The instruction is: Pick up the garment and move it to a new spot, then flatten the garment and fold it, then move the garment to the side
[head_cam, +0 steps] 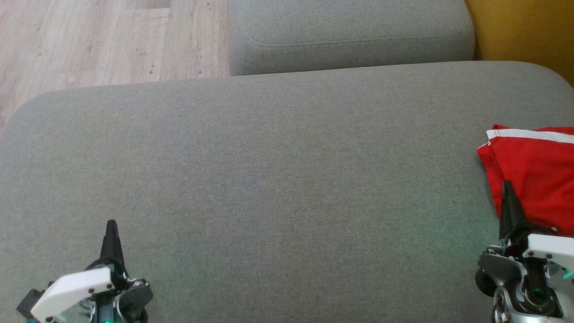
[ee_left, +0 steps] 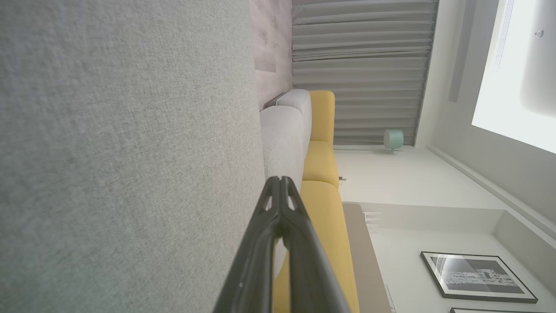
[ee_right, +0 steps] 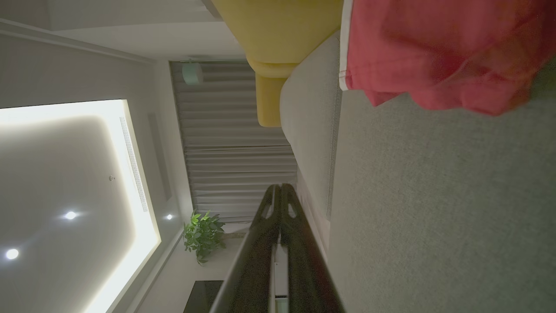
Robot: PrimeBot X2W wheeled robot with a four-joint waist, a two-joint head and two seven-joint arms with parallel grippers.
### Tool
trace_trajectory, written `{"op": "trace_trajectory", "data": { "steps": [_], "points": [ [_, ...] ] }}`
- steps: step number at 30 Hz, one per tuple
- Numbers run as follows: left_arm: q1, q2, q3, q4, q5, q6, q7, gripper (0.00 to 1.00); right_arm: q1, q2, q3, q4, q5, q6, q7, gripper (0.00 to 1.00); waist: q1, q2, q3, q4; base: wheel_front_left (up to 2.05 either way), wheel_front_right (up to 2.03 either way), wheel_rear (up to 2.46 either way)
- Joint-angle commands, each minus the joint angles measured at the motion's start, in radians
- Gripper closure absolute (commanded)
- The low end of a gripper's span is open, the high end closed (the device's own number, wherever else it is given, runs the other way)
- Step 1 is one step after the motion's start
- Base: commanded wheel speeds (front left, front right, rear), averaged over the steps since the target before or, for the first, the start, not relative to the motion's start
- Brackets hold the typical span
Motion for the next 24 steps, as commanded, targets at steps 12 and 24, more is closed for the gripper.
{"op": "trace_trajectory", "data": {
  "steps": [12,24],
  "points": [
    [-0.049,0.007,0.041,-0.037,-0.006,-0.007,0.007,1.00,-0.021,-0.004,0.020,-0.040,0.007,-0.001,0.006,1.00,0.0000,-0.0001,0.000,0.000,0.00,0.00,0.00],
    [-0.049,0.007,0.041,-0.037,-0.006,-0.007,0.007,1.00,-0.021,-0.004,0.020,-0.040,0.007,-0.001,0.006,1.00,0.0000,-0.0001,0.000,0.000,0.00,0.00,0.00]
  ]
}}
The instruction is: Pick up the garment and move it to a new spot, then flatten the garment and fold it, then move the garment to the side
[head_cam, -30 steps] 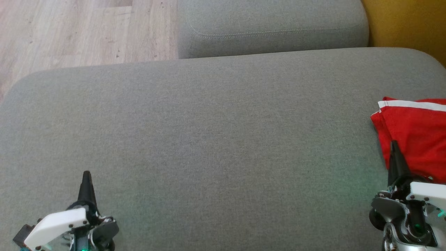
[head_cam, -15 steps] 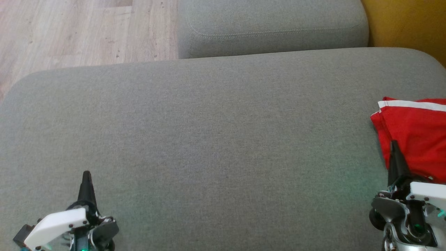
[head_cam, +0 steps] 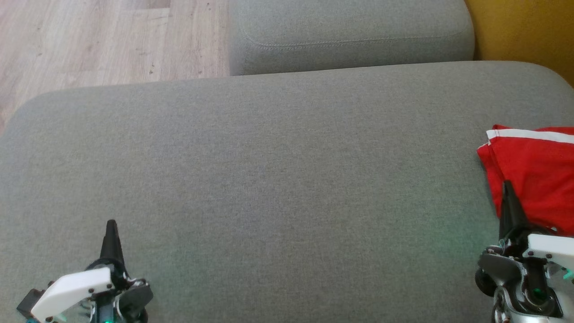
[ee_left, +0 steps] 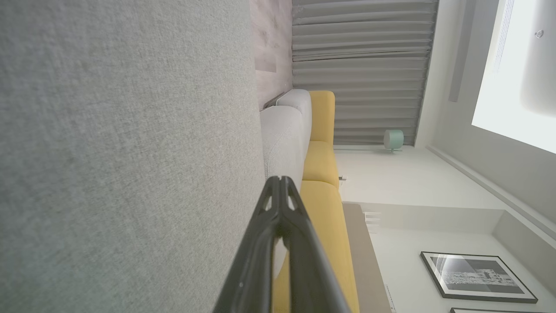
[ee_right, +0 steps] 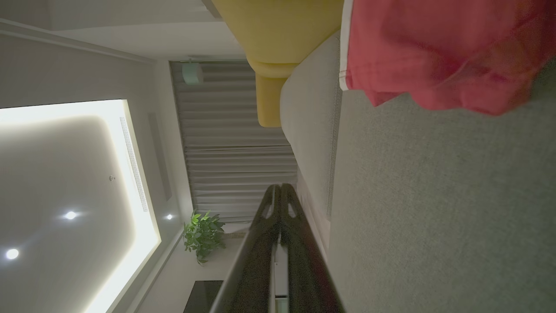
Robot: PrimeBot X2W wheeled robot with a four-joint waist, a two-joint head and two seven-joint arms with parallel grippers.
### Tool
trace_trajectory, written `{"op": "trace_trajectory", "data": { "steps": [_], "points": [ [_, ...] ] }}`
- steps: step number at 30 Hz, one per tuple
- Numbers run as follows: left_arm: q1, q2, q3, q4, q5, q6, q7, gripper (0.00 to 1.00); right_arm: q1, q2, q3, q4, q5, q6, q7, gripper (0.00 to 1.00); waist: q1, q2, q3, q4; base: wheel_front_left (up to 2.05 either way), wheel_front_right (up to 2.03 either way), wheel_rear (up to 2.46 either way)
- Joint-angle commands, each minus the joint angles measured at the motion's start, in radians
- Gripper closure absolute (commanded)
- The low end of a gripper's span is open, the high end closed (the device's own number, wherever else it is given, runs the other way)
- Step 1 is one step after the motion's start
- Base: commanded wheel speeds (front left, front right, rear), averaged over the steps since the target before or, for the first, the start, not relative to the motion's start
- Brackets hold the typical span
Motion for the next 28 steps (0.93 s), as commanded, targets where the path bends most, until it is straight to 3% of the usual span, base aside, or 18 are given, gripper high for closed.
{"op": "trace_trajectory", "data": {
  "steps": [1,28],
  "points": [
    [-0.049,0.007,0.041,-0.037,-0.006,-0.007,0.007,1.00,-0.021,-0.004,0.020,-0.040,0.007,-0.001,0.006,1.00,0.0000,0.0000,0.000,0.000,0.00,0.00,0.00],
    [-0.049,0.007,0.041,-0.037,-0.006,-0.007,0.007,1.00,-0.021,-0.004,0.020,-0.040,0.007,-0.001,0.006,1.00,0.0000,0.0000,0.000,0.000,0.00,0.00,0.00]
  ]
}}
